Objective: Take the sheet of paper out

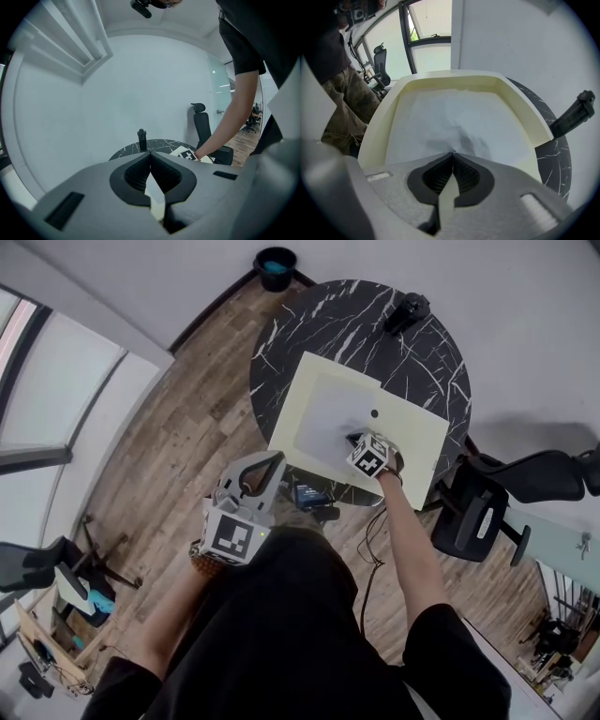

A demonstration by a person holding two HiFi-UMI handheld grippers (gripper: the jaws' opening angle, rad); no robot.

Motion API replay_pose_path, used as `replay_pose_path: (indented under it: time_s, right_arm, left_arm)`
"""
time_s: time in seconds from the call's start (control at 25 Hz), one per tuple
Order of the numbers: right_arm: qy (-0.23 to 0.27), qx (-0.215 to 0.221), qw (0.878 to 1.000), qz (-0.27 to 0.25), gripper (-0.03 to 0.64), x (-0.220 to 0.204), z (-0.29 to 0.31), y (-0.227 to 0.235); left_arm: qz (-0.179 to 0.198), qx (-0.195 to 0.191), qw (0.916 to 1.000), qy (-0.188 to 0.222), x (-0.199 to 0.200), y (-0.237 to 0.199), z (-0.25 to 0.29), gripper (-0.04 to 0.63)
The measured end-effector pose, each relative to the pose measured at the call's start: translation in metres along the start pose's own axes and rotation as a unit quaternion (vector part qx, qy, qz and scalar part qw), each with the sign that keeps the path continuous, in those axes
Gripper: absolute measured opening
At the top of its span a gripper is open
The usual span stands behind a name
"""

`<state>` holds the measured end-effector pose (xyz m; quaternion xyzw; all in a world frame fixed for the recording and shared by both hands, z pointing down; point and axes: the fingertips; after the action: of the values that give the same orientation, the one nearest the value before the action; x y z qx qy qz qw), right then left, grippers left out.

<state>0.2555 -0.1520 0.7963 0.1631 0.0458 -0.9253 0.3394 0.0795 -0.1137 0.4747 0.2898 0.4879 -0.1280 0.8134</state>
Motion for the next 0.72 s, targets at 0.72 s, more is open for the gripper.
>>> replay_pose_path:
  time_s: [0.72]
  right_arm:
    - [0.015, -0.025, 1.0, -0.003, 0.0, 0.004, -0.025, -0.001]
  left_arm:
    - [0.001, -0.006, 0.9999, 0.013, 0.006, 0.006, -0.006, -0.002]
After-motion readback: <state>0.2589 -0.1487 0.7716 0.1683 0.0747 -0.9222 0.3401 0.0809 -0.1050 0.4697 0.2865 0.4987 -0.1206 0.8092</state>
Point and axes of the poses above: the fingertips, and each gripper's own axes: z forward along the fingers, y to its right, x out of its top, and after that the axes turned 15 degrees about z, right-handed
